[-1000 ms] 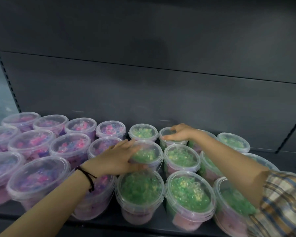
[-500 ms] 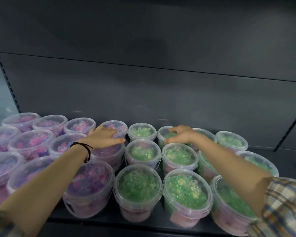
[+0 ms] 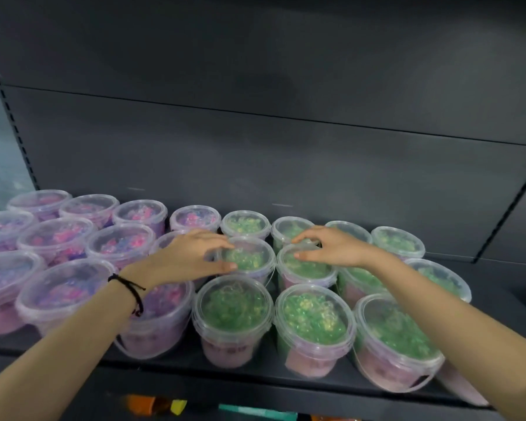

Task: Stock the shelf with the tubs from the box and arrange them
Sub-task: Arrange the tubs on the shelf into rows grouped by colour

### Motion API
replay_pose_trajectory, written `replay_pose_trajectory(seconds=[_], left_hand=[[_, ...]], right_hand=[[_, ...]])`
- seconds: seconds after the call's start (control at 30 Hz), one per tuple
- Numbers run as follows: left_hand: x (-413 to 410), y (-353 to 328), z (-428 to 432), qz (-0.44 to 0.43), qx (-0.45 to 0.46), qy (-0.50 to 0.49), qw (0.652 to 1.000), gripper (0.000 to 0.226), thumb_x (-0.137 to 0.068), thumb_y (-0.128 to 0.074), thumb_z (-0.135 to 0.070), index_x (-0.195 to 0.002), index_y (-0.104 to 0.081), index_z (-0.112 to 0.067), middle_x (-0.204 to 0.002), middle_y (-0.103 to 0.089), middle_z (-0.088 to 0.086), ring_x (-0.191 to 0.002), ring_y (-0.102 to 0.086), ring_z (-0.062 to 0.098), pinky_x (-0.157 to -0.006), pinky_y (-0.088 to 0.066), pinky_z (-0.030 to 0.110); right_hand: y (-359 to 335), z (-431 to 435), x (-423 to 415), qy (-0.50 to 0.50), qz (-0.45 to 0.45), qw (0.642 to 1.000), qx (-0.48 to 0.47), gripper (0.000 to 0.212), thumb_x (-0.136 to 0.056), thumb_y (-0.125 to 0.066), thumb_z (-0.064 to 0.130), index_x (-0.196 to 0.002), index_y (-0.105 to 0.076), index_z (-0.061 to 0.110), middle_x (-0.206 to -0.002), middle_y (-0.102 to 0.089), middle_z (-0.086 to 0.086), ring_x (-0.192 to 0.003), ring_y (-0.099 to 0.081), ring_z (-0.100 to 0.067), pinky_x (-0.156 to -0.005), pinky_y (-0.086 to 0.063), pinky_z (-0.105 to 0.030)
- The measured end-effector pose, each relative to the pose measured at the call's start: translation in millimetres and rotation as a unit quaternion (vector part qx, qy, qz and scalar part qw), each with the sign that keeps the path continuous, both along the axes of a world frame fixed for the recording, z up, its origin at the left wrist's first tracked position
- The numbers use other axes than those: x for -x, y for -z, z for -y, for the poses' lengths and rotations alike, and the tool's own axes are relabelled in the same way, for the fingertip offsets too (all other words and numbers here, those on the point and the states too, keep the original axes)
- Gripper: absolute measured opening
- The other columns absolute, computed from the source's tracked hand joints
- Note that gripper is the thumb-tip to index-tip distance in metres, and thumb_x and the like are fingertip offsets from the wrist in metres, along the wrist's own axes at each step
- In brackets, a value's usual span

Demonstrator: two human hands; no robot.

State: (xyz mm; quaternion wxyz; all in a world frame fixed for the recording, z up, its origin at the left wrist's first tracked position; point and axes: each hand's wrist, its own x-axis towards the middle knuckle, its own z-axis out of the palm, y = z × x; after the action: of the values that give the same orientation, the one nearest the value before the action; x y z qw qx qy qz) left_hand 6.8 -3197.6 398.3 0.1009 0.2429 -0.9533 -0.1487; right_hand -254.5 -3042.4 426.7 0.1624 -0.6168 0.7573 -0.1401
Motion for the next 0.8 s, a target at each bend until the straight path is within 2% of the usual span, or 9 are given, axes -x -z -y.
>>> replay_pose_trajectory(seconds=[0.1,0.17,0.3,0.37,0.43,0.53,0.6,0.73,0.8], left_hand=[[-8,-7,-43,0.042,-0.04,0.046,0.997,0.087,-0.059,-0.036,-0.093,-0.133,-0.042,-0.048,-0.146,-0.032,-0.024,-0.137,-0.021,0.003,-0.115,-0.017,0.034],[-15,-9,-67,0.085,-0.031,0.068,0.994,0.092,-0.055,-0.034,-0.095,-0.136,-0.034,-0.052,-0.149,-0.023,-0.023,-0.138,-0.012,0.005,-0.116,-0.011,0.037],[-26,-2,-93,0.089,0.023,0.075,0.993,0.087,-0.061,-0.039,-0.089,-0.139,-0.029,-0.052,-0.147,-0.022,-0.029,-0.136,-0.014,0.001,-0.106,-0.007,0.025],[-26,3,-101,0.067,0.048,0.059,0.995,0.076,-0.07,-0.042,-0.082,-0.139,-0.029,-0.053,-0.149,-0.022,-0.028,-0.137,-0.018,0.003,-0.105,-0.009,0.024],[-26,7,-108,0.065,0.057,0.032,0.996,0.075,-0.072,-0.034,-0.081,-0.14,-0.029,-0.052,-0.151,-0.022,-0.025,-0.138,-0.019,0.005,-0.106,-0.013,0.028],[-27,15,-115,0.033,0.083,0.009,0.996,0.096,-0.06,-0.007,-0.093,-0.141,-0.032,-0.049,-0.151,-0.027,-0.021,-0.138,-0.022,0.007,-0.109,-0.016,0.032],[-29,22,-121,0.015,0.114,-0.006,0.993,0.102,-0.057,0.002,-0.094,-0.14,-0.035,-0.046,-0.149,-0.03,-0.02,-0.138,-0.024,0.007,-0.109,-0.016,0.03],[-28,33,-135,-0.065,0.17,-0.045,0.982,0.072,-0.077,-0.02,-0.073,-0.129,-0.054,-0.037,-0.138,-0.049,-0.014,-0.13,-0.038,0.01,-0.102,-0.018,0.027],[-27,38,-139,-0.075,0.154,-0.064,0.983,0.071,-0.077,-0.021,-0.07,-0.127,-0.056,-0.034,-0.134,-0.053,-0.012,-0.129,-0.041,0.011,-0.104,-0.022,0.031]], right_hand=[[-11,-36,-15,-0.033,0.021,0.999,-0.004,0.041,-0.085,-0.064,0.05,-0.123,-0.058,0.037,-0.132,-0.048,0.016,-0.126,-0.042,-0.002,-0.104,-0.032,-0.021],[-11,-57,-26,-0.055,0.01,0.998,-0.033,0.055,-0.083,-0.064,0.054,-0.133,-0.05,0.037,-0.137,-0.041,0.018,-0.129,-0.033,0.002,-0.108,-0.027,-0.02],[6,-82,-43,-0.084,-0.076,0.99,-0.088,0.081,-0.077,-0.058,0.069,-0.148,-0.027,0.043,-0.158,-0.018,0.01,-0.145,-0.014,-0.01,-0.117,-0.014,-0.029],[13,-87,-49,-0.062,-0.082,0.993,-0.063,0.08,-0.079,-0.057,0.068,-0.148,-0.025,0.044,-0.16,-0.015,0.007,-0.147,-0.013,-0.014,-0.119,-0.012,-0.033],[16,-90,-55,-0.049,-0.099,0.993,-0.037,0.073,-0.083,-0.055,0.065,-0.147,-0.03,0.043,-0.16,-0.017,0.005,-0.147,-0.014,-0.016,-0.119,-0.012,-0.034],[21,-97,-68,-0.027,-0.105,0.994,0.024,0.059,-0.087,-0.053,0.06,-0.141,-0.042,0.039,-0.157,-0.026,0.003,-0.144,-0.024,-0.017,-0.118,-0.02,-0.035],[25,-106,-80,-0.012,-0.105,0.99,0.089,0.052,-0.088,-0.052,0.059,-0.135,-0.052,0.037,-0.153,-0.036,0.004,-0.139,-0.034,-0.015,-0.114,-0.028,-0.037],[34,-129,-94,-0.015,-0.091,0.99,0.107,0.05,-0.087,-0.057,0.052,-0.134,-0.054,0.034,-0.147,-0.043,0.012,-0.135,-0.037,-0.008,-0.113,-0.03,-0.036],[43,-133,-96,-0.018,-0.106,0.987,0.119,0.051,-0.088,-0.059,0.044,-0.137,-0.051,0.033,-0.149,-0.042,0.009,-0.138,-0.034,-0.01,-0.115,-0.026,-0.038]])
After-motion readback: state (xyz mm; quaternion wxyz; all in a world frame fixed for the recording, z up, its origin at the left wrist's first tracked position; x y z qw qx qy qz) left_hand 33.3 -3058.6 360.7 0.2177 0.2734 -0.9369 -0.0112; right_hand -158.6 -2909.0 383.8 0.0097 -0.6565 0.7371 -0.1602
